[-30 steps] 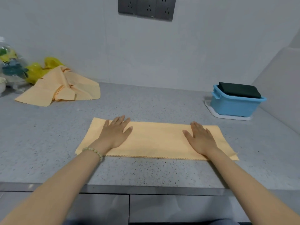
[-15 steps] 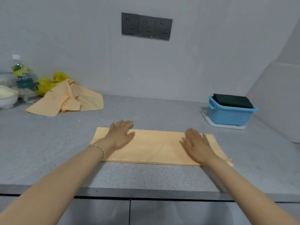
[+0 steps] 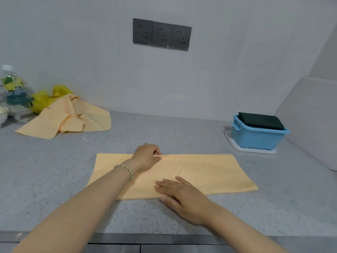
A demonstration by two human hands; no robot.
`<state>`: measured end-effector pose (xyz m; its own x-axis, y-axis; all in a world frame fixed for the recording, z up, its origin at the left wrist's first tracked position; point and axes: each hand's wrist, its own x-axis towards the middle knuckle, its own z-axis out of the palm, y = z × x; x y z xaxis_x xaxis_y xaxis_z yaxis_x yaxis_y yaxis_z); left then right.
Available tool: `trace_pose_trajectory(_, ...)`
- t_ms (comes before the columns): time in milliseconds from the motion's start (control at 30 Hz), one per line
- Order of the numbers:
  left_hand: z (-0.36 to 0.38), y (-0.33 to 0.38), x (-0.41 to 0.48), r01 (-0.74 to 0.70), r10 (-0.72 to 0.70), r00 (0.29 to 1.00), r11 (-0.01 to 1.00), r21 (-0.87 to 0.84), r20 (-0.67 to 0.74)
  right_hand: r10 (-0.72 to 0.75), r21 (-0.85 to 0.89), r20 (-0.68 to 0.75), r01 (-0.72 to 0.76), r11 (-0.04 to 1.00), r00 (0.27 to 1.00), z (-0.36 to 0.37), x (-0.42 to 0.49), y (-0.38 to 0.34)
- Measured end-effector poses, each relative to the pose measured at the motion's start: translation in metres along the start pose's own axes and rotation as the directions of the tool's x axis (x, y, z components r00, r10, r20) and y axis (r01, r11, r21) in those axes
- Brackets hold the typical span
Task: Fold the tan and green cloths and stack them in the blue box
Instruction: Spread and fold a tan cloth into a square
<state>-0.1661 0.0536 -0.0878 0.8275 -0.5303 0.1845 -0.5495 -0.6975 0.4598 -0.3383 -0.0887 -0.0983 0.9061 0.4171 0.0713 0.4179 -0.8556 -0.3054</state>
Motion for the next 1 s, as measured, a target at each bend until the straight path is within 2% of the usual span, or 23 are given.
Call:
trace_pose_trajectory(100,-0.008,-0.01,-0.005,0.036,-0.039,0.996,0.999,-0.036,-0.077,0.014,-0.049,0.003,-0.014,0.999,1.0,-0.006,0.0,0.011)
trace_pose_trajectory(200,-0.014,-0.02,-0.011,0.108,-0.126,0.981,0.986,-0.128,-0.148,0.089,-0.073,-0.019,-0.09,0.993,0.996,-0.015,-0.002,0.03)
trace_pose_trajectory(367,-0.013,-0.022,-0.025,0.135,-0.17,0.979,0.955,-0.264,-0.115,0.293,-0.077,-0.068,-0.298,0.951,0.954,-0.031,-0.006,0.068)
trace_pose_trajectory(467,-0.005,-0.014,-0.032,0.11,-0.16,0.977,0.946,-0.305,-0.142,0.354,0.009,-0.091,-0.355,0.935,0.931,-0.036,-0.008,0.081)
trace_pose_trajectory(567,-0.003,-0.007,-0.034,0.097,-0.149,0.975,0.952,-0.291,-0.163,0.351,0.095,-0.089,-0.342,0.935,0.932,-0.036,-0.009,0.086)
trace_pose_trajectory(700,-0.01,-0.009,-0.042,0.09,-0.124,0.987,0.956,-0.278,-0.107,0.38,0.201,-0.152,-0.348,0.916,0.912,-0.041,-0.019,0.09)
trace_pose_trajectory(767,-0.02,-0.016,-0.051,-0.012,-0.002,0.995,0.992,-0.125,-0.104,0.322,0.125,-0.209,-0.301,0.945,0.923,-0.045,-0.031,0.093)
trace_pose_trajectory(833,-0.03,-0.024,-0.06,-0.179,0.183,0.982,0.98,0.088,-0.045,0.192,-0.034,-0.24,-0.206,0.978,0.951,-0.048,-0.045,0.095)
trace_pose_trajectory(933,-0.036,-0.026,-0.07,-0.381,0.369,0.924,0.875,0.299,0.098,-0.045,-0.263,-0.314,-0.041,0.964,0.948,-0.05,-0.054,0.089)
trace_pose_trajectory(1000,-0.034,-0.02,-0.073,-0.485,0.478,0.871,0.799,0.356,0.112,-0.198,-0.379,-0.36,0.051,0.924,0.912,-0.048,-0.052,0.083)
